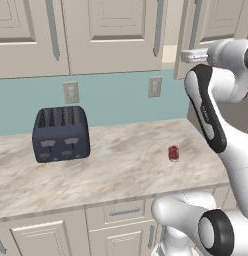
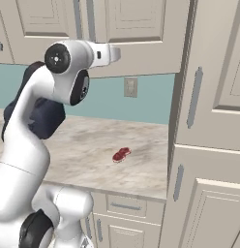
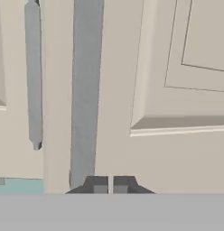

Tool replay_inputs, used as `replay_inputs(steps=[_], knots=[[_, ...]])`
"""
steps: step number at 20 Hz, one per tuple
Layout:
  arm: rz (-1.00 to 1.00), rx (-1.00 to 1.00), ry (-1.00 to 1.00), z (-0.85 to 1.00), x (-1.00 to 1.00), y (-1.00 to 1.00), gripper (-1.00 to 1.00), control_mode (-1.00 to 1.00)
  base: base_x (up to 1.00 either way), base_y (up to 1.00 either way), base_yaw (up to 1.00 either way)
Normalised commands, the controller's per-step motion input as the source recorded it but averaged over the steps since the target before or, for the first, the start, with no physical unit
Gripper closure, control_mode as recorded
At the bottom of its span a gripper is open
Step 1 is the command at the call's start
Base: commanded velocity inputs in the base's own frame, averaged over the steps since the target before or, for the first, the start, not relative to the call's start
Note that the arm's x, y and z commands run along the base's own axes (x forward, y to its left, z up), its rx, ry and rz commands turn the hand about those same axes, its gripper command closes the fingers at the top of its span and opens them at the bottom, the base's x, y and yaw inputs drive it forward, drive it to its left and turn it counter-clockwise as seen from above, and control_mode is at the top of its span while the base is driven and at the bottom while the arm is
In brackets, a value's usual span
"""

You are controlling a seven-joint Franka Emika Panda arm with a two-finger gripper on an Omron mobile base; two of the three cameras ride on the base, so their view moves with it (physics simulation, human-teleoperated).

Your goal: Retrieve the tupperware from the cabinet, then place the raw meat into the tupperware to avoid contamination.

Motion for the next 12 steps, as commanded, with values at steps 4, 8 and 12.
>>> replay_inputs(steps=[4, 8, 12], knots=[[-0.02, 0.00, 0.05, -0.05, -0.50, -0.47, 1.00, -1.00, 0.00, 0.00, 0.00], [-0.02, 0.00, 0.03, -0.03, -0.47, -0.44, 1.00, -1.00, 0.00, 0.00, 0.00], [0.00, 0.00, 0.00, 0.00, -0.44, -0.12, 1.00, -1.00, 0.00, 0.00, 0.00]])
